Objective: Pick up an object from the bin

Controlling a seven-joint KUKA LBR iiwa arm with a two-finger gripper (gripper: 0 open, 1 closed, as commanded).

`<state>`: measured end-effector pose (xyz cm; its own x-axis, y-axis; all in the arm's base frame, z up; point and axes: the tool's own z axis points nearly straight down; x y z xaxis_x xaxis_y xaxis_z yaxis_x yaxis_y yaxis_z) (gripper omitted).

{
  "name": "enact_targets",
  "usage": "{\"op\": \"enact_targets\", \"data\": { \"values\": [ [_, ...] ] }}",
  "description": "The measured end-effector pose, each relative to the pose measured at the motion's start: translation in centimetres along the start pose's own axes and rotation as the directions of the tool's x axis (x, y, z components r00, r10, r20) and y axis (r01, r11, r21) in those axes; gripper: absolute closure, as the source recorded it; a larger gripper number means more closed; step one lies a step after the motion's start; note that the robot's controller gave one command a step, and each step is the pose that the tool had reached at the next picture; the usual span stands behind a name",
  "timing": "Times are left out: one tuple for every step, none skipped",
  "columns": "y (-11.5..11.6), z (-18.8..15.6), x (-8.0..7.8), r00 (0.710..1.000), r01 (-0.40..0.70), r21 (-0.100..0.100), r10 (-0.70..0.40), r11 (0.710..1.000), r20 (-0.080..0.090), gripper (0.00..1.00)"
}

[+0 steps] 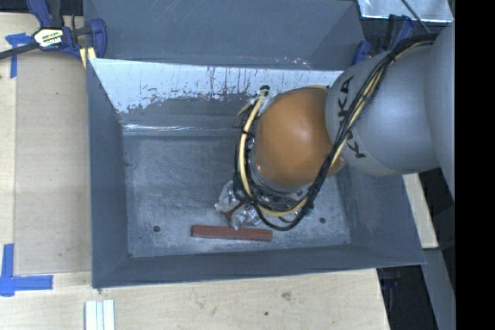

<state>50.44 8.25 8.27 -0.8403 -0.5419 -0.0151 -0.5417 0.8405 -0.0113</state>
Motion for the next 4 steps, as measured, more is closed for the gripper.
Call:
{"op": "enact_targets", "data": {
  "values": [
    [0.0,0.0,0.0,1.000,-0.003,0.000,0.003,1.000,-0.001,1.00],
    [0.6,-3.0,-0.3,1.000,-0.011,-0.012,0.011,1.000,-0.016,1.00],
    [0.0,-8.5,-0.9,1.000,0.018,-0.012,-0.018,1.000,-0.014,1.00],
    [-1.1,-17.6,0.0,1.000,0.001,-0.011,-0.001,1.000,-0.013,1.00]
  ]
}}
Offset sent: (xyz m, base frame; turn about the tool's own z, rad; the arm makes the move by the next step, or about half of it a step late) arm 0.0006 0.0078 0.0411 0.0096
